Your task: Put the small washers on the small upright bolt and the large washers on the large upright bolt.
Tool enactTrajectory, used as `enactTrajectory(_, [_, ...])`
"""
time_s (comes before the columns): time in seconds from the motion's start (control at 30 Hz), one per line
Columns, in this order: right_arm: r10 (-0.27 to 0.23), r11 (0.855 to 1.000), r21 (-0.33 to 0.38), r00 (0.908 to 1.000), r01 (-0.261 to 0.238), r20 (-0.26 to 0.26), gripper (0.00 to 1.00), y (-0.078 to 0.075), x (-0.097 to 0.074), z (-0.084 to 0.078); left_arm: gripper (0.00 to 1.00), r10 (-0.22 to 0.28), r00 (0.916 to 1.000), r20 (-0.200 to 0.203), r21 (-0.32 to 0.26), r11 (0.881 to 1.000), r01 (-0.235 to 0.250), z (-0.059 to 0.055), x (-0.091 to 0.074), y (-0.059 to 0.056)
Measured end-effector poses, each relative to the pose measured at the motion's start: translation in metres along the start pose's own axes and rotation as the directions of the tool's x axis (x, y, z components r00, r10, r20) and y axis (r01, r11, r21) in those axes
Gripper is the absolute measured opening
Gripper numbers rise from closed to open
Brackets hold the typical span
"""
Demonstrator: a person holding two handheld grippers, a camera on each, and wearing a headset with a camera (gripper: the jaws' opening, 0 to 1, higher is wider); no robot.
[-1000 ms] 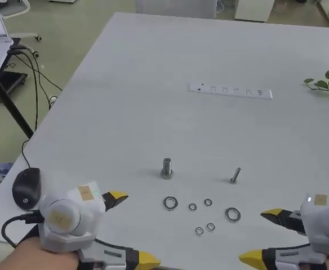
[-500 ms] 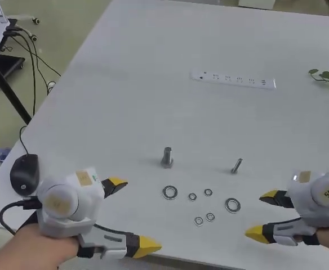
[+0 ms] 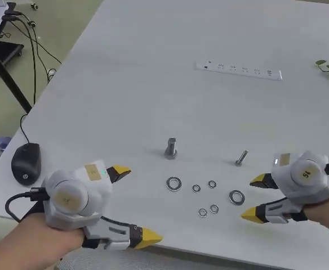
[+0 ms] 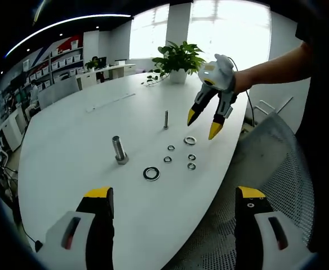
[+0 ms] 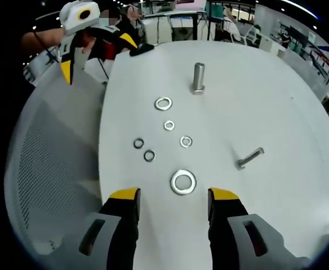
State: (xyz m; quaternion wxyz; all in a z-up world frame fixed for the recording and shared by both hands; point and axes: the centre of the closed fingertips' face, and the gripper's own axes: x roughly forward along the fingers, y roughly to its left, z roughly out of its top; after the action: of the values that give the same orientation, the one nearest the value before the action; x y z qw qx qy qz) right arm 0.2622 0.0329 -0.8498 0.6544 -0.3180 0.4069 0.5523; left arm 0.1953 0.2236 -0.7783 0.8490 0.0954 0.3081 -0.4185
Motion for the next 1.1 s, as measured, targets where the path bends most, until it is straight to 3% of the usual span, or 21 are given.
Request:
enactTrajectory(0.47, [0.012,0.996,-0.082,0.9966,-0.018,-0.081,0.43,-0.006,0.014,-0.001,0.88,-0.015,0.9991,-0.039,0.030,0.999,0.016,-0.011,0.001,0.001])
enactTrajectory(0.87, [0.015,0.987,-0.155,0.9902,-0.037,-0.139,0.39,-0.012,0.023,0.004,0.88,0.019,0.9990,-0.042,0.057,0.998,-0.017,-0.009,-0.004,0.018])
enactTrajectory(1.1, [0.023,0.987,-0.151,0.9877,-0.046,-0.155,0.39,-0.013,0.025,0.001,0.89,0.012,0.9989,-0.045,0.055,0.998,-0.009,-0.009,-0.004,0.016])
